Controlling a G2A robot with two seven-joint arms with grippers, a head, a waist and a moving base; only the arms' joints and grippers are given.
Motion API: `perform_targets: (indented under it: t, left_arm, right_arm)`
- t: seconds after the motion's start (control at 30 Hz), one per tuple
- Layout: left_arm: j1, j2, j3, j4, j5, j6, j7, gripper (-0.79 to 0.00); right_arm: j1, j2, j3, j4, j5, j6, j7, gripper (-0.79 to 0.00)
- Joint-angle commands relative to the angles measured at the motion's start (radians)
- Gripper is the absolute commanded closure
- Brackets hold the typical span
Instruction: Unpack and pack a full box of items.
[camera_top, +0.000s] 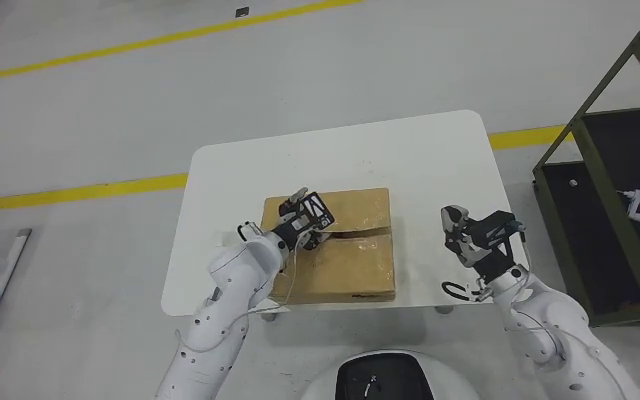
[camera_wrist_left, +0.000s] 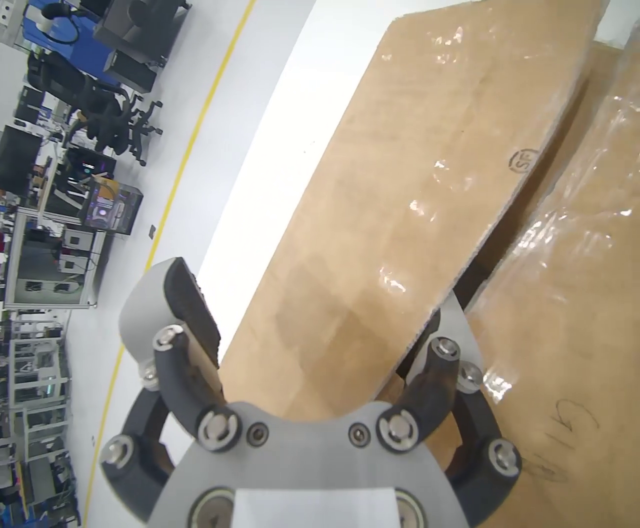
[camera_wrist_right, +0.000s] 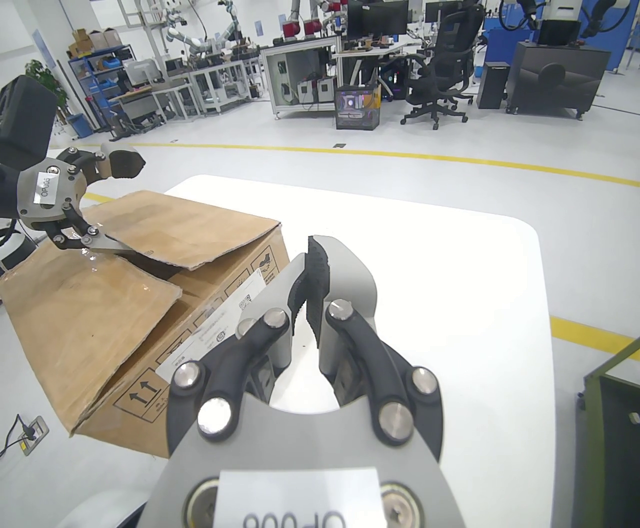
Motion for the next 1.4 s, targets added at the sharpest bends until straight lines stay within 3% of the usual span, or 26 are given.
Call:
perform_targets:
  t: [0.0,0.1,0.13,0.17,0.2,0.23,0.43,0.53,0.8,1.0,1.37]
  left_arm:
    - [-0.001,0.001,0.001,0.001,0.017,0.001,0.017,-0.234]
    - [0.001,0.002,0.002,-0.005,0.052,0.016,0.046,-0.049]
    - [0.000,0.002,0.001,-0.008,0.057,0.023,0.051,-0.055]
    - [0.000,0.002,0.000,-0.011,0.064,0.032,0.057,-0.132]
    - [-0.002,0.002,-0.002,-0.016,0.075,0.043,0.062,-0.342]
    - [-0.004,0.001,-0.003,-0.019,0.080,0.050,0.064,-0.785]
    - [-0.044,-0.003,-0.004,-0.013,0.122,0.104,0.096,-0.785]
    - [-0.100,-0.007,0.009,0.018,0.185,0.130,0.121,-0.785]
    - [-0.296,-0.045,0.106,0.202,0.268,0.226,0.217,-0.785]
    - [-0.402,-0.084,0.201,0.372,0.300,0.266,0.216,-0.785]
    - [-0.470,-0.135,0.284,0.542,0.321,0.311,0.188,-0.785]
  right_arm:
    - [0.000,0.000,-0.002,0.000,0.001,0.001,-0.001,0.000]
    - [0.002,0.000,-0.004,-0.001,0.000,0.004,-0.001,0.000]
    - [0.002,0.000,-0.005,-0.002,0.000,0.004,0.000,0.000]
    - [0.002,0.000,-0.006,-0.003,0.001,0.005,-0.002,0.000]
    - [0.002,0.000,-0.007,-0.003,0.000,0.007,-0.002,0.000]
    - [0.002,0.000,-0.007,-0.003,0.000,0.007,-0.002,0.000]
    - [0.002,0.000,-0.009,-0.003,0.000,0.011,-0.003,0.000]
    - [0.000,0.000,-0.010,-0.002,-0.001,0.013,-0.002,0.000]
    - [-0.002,0.001,-0.009,0.001,-0.004,0.008,0.003,0.000]
    - [0.000,0.002,-0.004,-0.001,-0.005,0.010,0.008,0.000]
    - [0.007,0.003,0.002,0.002,-0.003,0.011,0.017,0.000]
